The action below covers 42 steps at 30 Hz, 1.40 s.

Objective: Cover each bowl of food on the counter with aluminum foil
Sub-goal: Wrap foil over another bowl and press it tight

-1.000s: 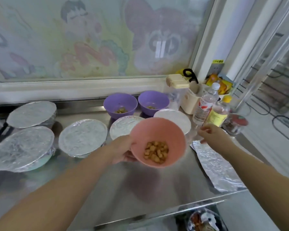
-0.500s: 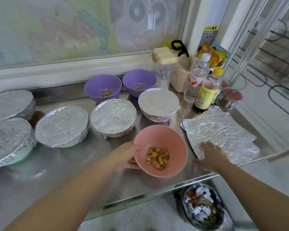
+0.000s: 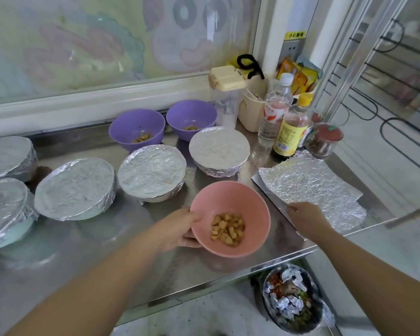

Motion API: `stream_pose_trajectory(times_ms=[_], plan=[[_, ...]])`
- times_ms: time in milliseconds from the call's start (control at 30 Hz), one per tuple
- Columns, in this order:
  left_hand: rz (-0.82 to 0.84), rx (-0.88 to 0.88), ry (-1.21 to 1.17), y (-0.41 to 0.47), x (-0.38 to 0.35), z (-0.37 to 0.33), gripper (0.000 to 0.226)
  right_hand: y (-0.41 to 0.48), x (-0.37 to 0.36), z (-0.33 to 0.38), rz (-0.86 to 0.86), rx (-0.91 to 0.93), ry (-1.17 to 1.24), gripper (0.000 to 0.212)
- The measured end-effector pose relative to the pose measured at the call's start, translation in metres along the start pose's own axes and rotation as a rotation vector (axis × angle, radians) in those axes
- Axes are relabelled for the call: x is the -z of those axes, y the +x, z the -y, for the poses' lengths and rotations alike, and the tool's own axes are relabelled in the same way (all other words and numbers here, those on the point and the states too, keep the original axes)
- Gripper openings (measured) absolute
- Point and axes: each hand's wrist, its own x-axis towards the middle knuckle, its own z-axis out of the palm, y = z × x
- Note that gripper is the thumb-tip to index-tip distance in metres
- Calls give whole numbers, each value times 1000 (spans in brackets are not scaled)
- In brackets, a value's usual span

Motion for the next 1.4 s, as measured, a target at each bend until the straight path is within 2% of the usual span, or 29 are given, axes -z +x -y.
stream_pose_trajectory(times_ms=[133, 233, 333, 400, 467, 533, 600, 667, 767, 833, 967, 1000, 1067, 1133, 1167, 1233, 1333, 1400], plan=[[1, 2, 100, -3, 2, -5, 19, 1, 33, 1, -75, -1, 158, 46], [-97, -77, 290, -7, 9, -14, 30, -2, 58, 6, -136, 32, 199, 22], [-267, -332, 624, -12, 13, -28, 48, -10, 80, 17, -165, 84, 186, 16], [-356, -509, 641, -17, 8, -39, 38, -17, 91, 29, -154, 144, 137, 17], [-364, -601, 535, -21, 1, -54, 35, -27, 97, 46, -121, 233, 87, 13], [-274, -547, 280, -20, -7, -65, 38, -43, 98, 64, -70, 345, 69, 8], [-176, -365, -69, -22, -11, -74, 51, -57, 91, 79, -2, 468, 21, 6], [-115, -265, -222, -20, -7, -76, 59, -65, 80, 90, 51, 586, -106, 6], [-43, -210, -170, -15, 0, -69, 54, -70, 67, 95, 84, 708, -220, 7], [-37, -198, -111, -11, 3, -65, 43, -72, 61, 97, 104, 788, -288, 8], [-220, -267, 282, -7, 7, -52, 20, -81, 51, 105, 171, 896, -337, 8], [-257, -281, 381, -8, 8, -48, 17, -84, 51, 105, 206, 897, -323, 19], [-319, -294, 467, -8, 11, -38, 19, -89, 54, 105, 286, 798, -279, 59], [-361, -290, 446, -10, 14, -29, 23, -89, 56, 102, 251, 627, -199, 90], [-371, -284, 433, -12, 16, -25, 24, -85, 55, 101, 201, 527, -157, 90], [-359, -264, 400, -13, 19, -18, 20, -76, 46, 99, 113, 317, -74, 74], [-279, -218, 342, -14, 24, -10, 9, -63, 30, 93, 117, 46, 205, 69], [-221, -193, 277, -13, 27, -8, 23, -59, 22, 89, 144, -29, 455, 66]])
